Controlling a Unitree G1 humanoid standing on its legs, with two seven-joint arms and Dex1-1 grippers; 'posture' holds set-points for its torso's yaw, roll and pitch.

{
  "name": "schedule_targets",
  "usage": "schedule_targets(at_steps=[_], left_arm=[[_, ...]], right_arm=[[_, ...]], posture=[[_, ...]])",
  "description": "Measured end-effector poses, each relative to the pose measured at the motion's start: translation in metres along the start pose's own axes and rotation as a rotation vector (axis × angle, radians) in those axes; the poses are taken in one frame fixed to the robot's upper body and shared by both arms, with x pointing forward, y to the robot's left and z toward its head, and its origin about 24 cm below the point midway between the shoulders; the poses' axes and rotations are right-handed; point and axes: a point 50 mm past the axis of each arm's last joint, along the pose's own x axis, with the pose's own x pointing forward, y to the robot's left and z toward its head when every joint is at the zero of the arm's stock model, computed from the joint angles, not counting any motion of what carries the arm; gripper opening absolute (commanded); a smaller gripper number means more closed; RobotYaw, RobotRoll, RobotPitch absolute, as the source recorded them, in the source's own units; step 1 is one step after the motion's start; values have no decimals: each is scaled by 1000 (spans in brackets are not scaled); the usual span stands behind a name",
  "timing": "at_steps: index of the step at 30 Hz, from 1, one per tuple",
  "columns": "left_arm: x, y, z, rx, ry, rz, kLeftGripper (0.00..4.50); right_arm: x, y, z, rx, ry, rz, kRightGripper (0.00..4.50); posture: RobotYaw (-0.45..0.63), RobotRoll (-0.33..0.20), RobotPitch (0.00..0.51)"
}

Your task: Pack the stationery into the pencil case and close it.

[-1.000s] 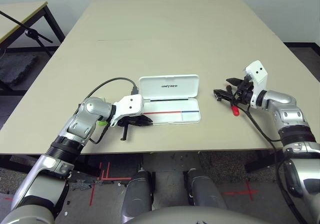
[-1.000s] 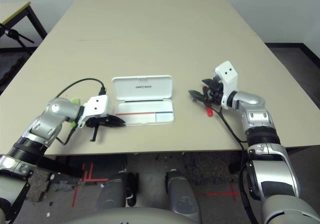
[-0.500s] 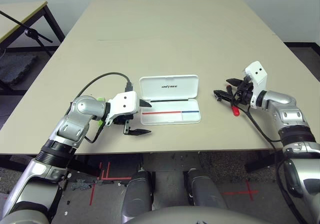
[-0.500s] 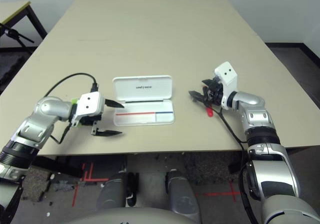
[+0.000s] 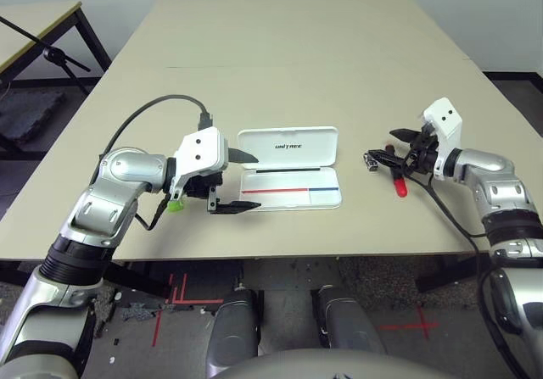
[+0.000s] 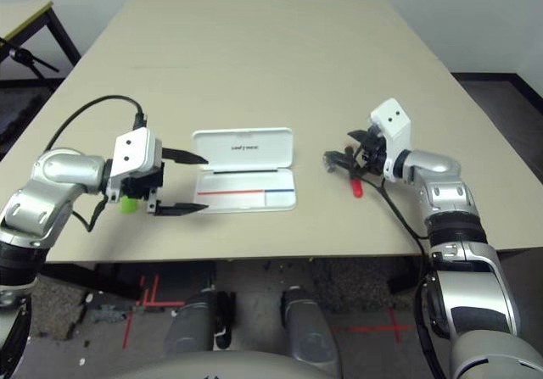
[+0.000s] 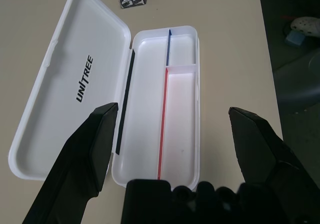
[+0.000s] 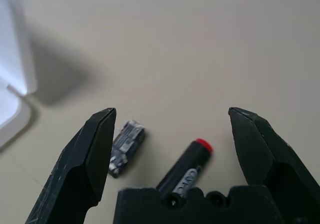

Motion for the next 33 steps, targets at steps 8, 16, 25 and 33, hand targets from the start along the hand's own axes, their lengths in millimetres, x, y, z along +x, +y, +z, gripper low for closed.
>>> schedule_targets(at_steps=[8,16,25,33], left_arm=[[4,-2,-1,-4,2,-11,4472],[7,-5,-3,-2,2,-27,4472],[12,-8,-6,-3,9,-40,4472],[14,-9,-6,6,4,-46,4472]], right_arm=[[-7,-10,47,179,99,-300,4500],[-6,-11,42,325,234,-439,4500],[-7,7,18,331,343,-359,4500],[-8,16,-9,343,426,-312,4500]], posture=[[-66,0,99],[-60,0,103],[-63,0,101],[-61,0,97]])
